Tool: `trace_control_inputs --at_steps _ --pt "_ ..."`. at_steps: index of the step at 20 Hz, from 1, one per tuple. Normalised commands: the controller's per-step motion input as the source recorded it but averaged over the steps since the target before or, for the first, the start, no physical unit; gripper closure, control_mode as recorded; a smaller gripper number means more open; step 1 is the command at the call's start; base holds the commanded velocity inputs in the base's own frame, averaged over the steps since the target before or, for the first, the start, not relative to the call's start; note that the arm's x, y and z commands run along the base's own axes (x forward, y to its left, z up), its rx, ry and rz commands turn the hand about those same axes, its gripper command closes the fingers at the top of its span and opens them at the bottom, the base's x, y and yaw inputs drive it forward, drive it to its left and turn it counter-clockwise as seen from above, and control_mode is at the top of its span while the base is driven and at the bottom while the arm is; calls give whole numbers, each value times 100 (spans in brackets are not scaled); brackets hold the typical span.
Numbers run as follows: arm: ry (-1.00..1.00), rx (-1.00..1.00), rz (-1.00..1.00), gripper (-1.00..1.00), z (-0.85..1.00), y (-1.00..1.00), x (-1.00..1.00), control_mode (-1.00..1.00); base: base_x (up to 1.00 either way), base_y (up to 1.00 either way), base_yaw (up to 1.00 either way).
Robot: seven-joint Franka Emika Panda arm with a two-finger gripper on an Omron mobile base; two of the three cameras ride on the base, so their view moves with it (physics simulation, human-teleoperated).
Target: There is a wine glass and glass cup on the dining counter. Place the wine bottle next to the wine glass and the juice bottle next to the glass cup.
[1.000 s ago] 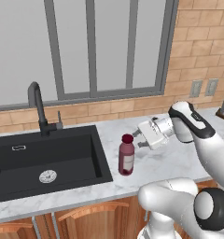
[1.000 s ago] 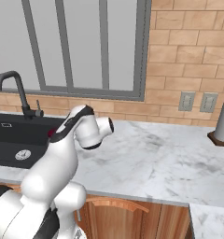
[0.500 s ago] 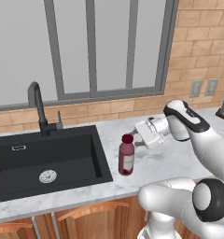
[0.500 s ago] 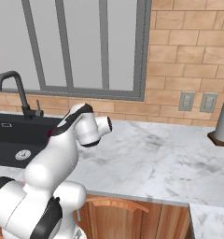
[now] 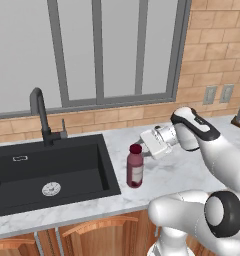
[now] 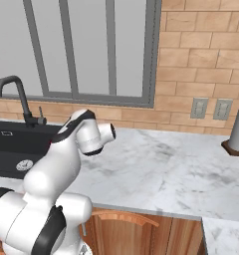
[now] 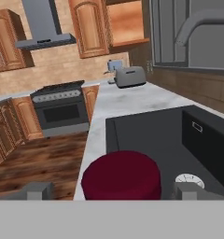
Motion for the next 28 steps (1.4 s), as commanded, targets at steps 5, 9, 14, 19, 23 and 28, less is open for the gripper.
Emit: trace_control_inputs --at_steps 5,9,14,19,23,28 --pt "0 0 0 -100 -6 10 5 -100 0 0 0" --pt "0 0 -2 -100 -13 7 12 -100 0 0 0" --pt "0 0 -3 -100 -23 8 16 -100 0 0 0" --pt "0 0 0 100 -6 2 12 -100 0 0 0" --pt "0 0 0 100 0 -1 1 -100 0 0 0" --pt "0 0 0 100 5 0 -2 -100 0 0 0"
